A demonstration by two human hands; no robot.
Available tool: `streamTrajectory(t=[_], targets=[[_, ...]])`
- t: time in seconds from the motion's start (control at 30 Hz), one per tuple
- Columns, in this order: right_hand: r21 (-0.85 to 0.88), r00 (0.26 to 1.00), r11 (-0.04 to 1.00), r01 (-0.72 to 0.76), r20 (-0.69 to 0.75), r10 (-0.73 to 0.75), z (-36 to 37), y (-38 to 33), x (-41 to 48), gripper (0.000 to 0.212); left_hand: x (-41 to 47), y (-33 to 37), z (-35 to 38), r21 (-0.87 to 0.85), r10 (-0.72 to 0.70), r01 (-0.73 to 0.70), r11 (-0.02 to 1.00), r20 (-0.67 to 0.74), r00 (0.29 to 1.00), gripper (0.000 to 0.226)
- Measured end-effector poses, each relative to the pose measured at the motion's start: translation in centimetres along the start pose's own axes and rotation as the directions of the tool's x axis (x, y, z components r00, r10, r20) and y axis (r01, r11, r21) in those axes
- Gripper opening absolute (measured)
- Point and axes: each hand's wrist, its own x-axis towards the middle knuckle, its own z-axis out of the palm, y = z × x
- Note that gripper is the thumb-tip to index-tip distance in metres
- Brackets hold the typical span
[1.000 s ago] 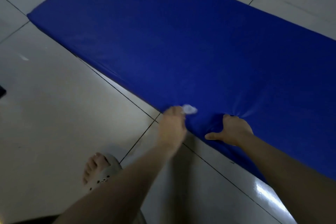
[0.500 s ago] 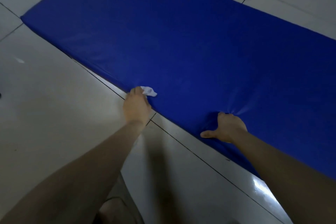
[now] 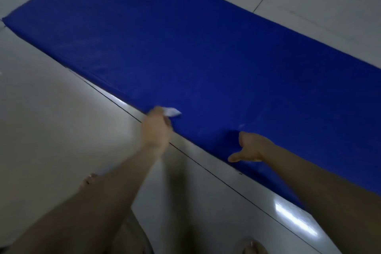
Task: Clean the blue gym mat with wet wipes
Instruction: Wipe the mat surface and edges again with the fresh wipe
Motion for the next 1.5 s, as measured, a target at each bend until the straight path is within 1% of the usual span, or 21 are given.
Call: streamTrajectory(t=[0.07,0.13,0.2,0.3,0.37,0.43,0.5,0.6,0.7,0.77,0.8,0.87,0.97,1.0,1.07,1.1,1.17,1.23,1.3,1.43,1.5], targets=[[-0.173,0.985,0.972,-0.159,0.032,0.167,0.8,1.4,-1.2,0.089,2.4,-2.1,-1.5,0.094,-0.197,0.200,0.975,-0.040,0.980,0.018],[-0.196,0.973,0.956,-0.220,0.024,0.229,2.4,2.7,-1.8,0.112,2.5,-1.8,-1.3,0.123,-0.226,0.223,0.967,0.015,0.974,0.016],[-0.156,0.980,0.968,-0.196,-0.056,0.190,3.7,3.7,-1.9,0.126,0.4,1.0,0.6,0.070,-0.150,0.145,0.987,0.077,0.986,0.012],[-0.112,0.985,0.980,-0.166,-0.074,0.158,3.9,4.0,-1.6,0.131,-5.9,7.0,5.1,-0.051,0.100,-0.093,0.994,0.158,0.982,0.016],[-0.098,0.986,0.982,-0.160,-0.060,0.155,3.7,4.0,-1.3,0.128,-10.7,10.7,8.1,-0.161,0.273,-0.234,0.959,0.289,0.918,0.022],[-0.096,0.986,0.982,-0.161,-0.056,0.156,3.8,3.9,-0.9,0.121,-13.7,12.5,9.6,-0.171,0.362,-0.319,0.932,0.397,0.843,0.027],[-0.108,0.987,0.981,-0.163,-0.031,0.160,3.8,3.8,-0.6,0.120,-13.4,11.5,9.3,-0.152,0.399,-0.369,0.917,0.361,0.843,0.033],[-0.144,0.991,0.980,-0.135,-0.006,0.135,3.4,3.7,-0.4,0.113,-10.1,7.3,7.1,-0.075,0.335,-0.326,0.942,0.238,0.912,0.034],[-0.150,0.992,0.980,-0.128,-0.011,0.128,3.4,3.7,-0.4,0.107,-5.9,3.0,3.6,-0.084,0.068,-0.059,0.995,0.108,0.992,0.030],[-0.160,0.991,0.978,-0.132,-0.011,0.132,3.3,3.5,-0.5,0.108,-4.2,1.5,2.7,-0.107,-0.106,0.109,0.988,0.033,0.994,0.023],[-0.167,0.992,0.978,-0.129,-0.009,0.129,3.2,3.4,-0.6,0.106,-4.1,1.3,2.8,-0.100,-0.142,0.145,0.984,0.044,0.989,0.020],[-0.180,0.993,0.976,-0.120,-0.007,0.120,3.1,3.3,-0.6,0.101,-5.0,2.5,3.9,-0.085,-0.126,0.134,0.987,0.093,0.988,0.012],[-0.193,0.994,0.975,-0.111,-0.011,0.111,3.1,3.1,-0.6,0.092,-8.2,6.8,6.6,-0.142,0.016,0.009,0.990,0.171,0.985,0.005],[-0.195,0.994,0.974,-0.112,-0.019,0.111,3.1,3.1,-0.7,0.084,-9.7,8.6,7.8,-0.172,0.107,-0.070,0.983,0.220,0.970,0.004],[-0.191,0.992,0.974,-0.121,-0.055,0.112,3.1,3.3,-0.8,0.059,-13.0,11.9,9.8,-0.224,0.293,-0.227,0.948,0.334,0.896,0.006],[-0.189,0.991,0.974,-0.125,-0.075,0.113,3.2,3.3,-0.7,0.049,-14.1,13.0,10.5,-0.232,0.336,-0.265,0.936,0.368,0.867,0.007],[-0.176,0.991,0.977,-0.124,-0.073,0.112,3.3,3.4,-0.6,0.048,-14.5,13.2,11.0,-0.224,0.360,-0.298,0.928,0.332,0.872,0.008],[-0.169,0.994,0.980,-0.106,-0.035,0.101,3.3,3.4,-0.6,0.064,-13.0,11.5,10.2,-0.156,0.380,-0.349,0.924,0.276,0.883,0.011],[-0.171,0.995,0.980,-0.098,-0.001,0.099,3.2,3.3,-0.6,0.079,-10.1,9.1,8.3,-0.043,0.352,-0.352,0.935,0.224,0.909,0.018],[-0.161,0.996,0.983,-0.093,-0.004,0.093,2.8,3.2,-0.9,0.077,-5.1,5.4,5.2,0.120,0.120,-0.125,0.985,0.052,0.991,0.018],[-0.165,0.996,0.982,-0.091,-0.005,0.091,2.7,3.1,-1.1,0.077,-5.6,5.7,5.3,0.094,0.031,-0.034,0.995,0.033,0.999,0.018]])
